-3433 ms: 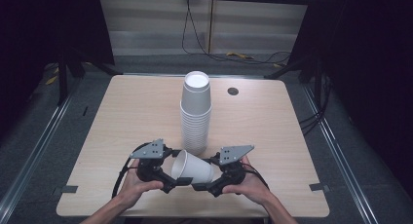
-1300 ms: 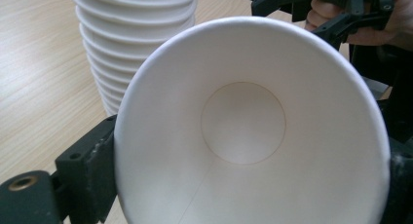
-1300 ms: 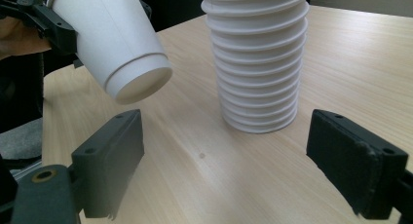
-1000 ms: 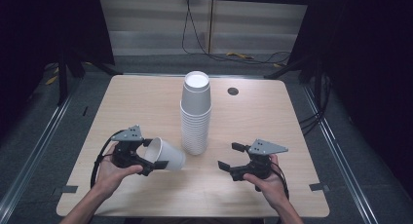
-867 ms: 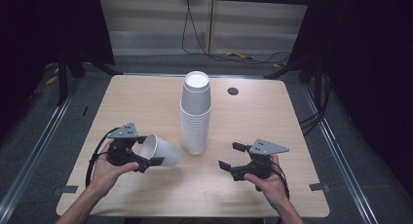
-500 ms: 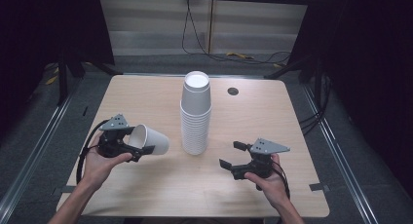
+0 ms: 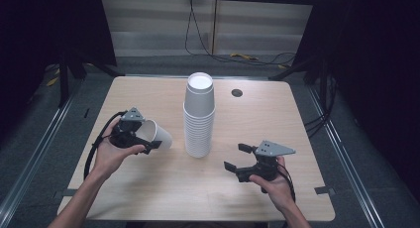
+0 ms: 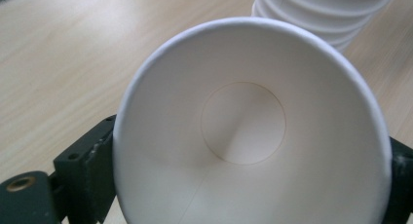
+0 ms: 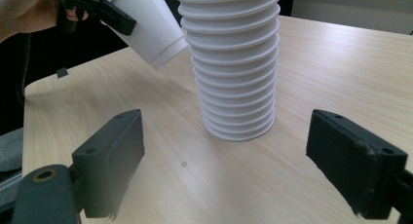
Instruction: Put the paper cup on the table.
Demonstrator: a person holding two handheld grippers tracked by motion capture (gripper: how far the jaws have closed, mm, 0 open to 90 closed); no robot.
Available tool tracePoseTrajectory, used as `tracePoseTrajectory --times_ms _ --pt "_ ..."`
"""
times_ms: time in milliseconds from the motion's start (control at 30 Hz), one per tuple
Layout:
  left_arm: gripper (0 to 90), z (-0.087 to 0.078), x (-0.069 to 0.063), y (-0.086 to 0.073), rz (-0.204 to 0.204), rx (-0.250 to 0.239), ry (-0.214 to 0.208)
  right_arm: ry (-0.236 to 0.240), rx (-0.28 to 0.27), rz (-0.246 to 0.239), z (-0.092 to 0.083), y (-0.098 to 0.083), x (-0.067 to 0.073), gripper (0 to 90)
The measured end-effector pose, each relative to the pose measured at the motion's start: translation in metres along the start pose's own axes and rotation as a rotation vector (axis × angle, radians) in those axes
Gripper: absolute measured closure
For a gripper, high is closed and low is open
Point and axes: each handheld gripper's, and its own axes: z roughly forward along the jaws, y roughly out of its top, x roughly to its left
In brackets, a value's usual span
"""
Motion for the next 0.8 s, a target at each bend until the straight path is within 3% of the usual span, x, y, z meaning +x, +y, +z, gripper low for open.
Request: tracePoseTrajectory --times_ms 167,467,533,633,800 --pt "7.7 0.011 0.008 0.006 0.027 0.062 0.013 -0.007 0.021 0.011 0.003 -0.003 -0.006 13.7" --pt "7.7 0.023 0.013 0.014 0.02 0.144 0.055 -0.005 0.026 0.029 0.003 -0.01 -0.011 13.7" --pt "7.7 0.029 0.016 0.015 0.017 0.163 0.029 -0.005 0.03 0.042 0.003 -0.012 -0.014 13.8" --pt "7.7 0.036 0.017 0.016 0.032 0.225 0.063 -0.007 0.03 0.035 0.002 -0.012 -0.012 13.7" --pt "7.6 0.041 0.016 0.021 0.059 0.267 0.074 -0.013 0.02 0.029 0.001 -0.01 -0.01 13.8"
